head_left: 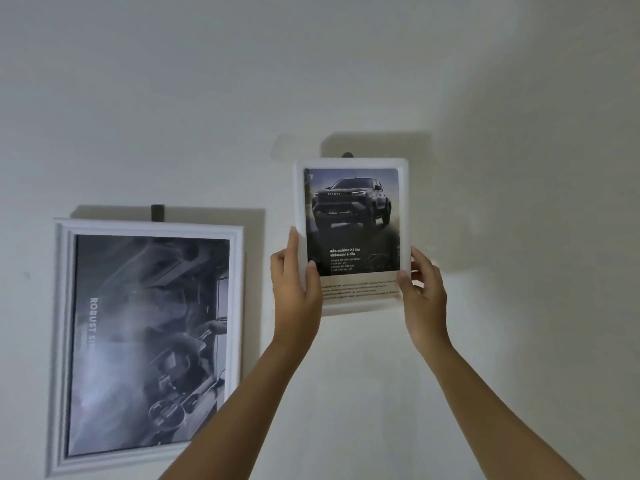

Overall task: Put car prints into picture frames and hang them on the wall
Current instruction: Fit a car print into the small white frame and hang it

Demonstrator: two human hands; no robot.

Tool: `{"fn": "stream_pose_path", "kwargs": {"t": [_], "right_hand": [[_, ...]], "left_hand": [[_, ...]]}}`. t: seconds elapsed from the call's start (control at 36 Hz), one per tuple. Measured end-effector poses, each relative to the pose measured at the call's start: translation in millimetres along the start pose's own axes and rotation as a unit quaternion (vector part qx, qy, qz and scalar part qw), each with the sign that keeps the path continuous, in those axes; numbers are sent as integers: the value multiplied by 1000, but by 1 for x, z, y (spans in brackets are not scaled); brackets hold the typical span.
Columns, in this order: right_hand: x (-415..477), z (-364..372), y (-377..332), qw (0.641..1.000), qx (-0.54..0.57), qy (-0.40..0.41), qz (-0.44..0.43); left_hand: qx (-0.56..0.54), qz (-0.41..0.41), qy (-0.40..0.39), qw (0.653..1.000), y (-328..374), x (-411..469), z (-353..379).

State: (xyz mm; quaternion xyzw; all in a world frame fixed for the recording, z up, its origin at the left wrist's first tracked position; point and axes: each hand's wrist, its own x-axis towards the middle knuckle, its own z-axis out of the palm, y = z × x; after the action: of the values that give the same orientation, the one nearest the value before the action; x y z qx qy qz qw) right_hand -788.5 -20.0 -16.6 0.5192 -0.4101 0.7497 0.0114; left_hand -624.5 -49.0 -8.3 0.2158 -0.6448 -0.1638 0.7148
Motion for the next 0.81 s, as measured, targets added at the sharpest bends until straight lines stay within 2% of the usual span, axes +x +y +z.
{"fn": "stream_pose_path", "kwargs": {"t": [0.11,0.22,0.39,0.58,0.72,0.81], "right_hand": [[-41,-1,-20,996,72,-45,28],[-98,4,-37,987,125,-83,62],[-208,28,-76,975,168,-103,101],[-345,62,-95,961,158,-122,193],[-429,79,-109,952,132,-138,240],[-475,86,-109,948,100,-145,266]], "left_hand": [[-25,-14,-3,1000,9,-30,-32],[-4,-50,7,999,13,-68,-80],[14,-123,-4,992,6,-138,-175],[109,-237,-23,965,-9,-227,-284],[191,-262,-55,944,-4,-282,-333],[150,-290,-64,943,3,-302,-347]]}}
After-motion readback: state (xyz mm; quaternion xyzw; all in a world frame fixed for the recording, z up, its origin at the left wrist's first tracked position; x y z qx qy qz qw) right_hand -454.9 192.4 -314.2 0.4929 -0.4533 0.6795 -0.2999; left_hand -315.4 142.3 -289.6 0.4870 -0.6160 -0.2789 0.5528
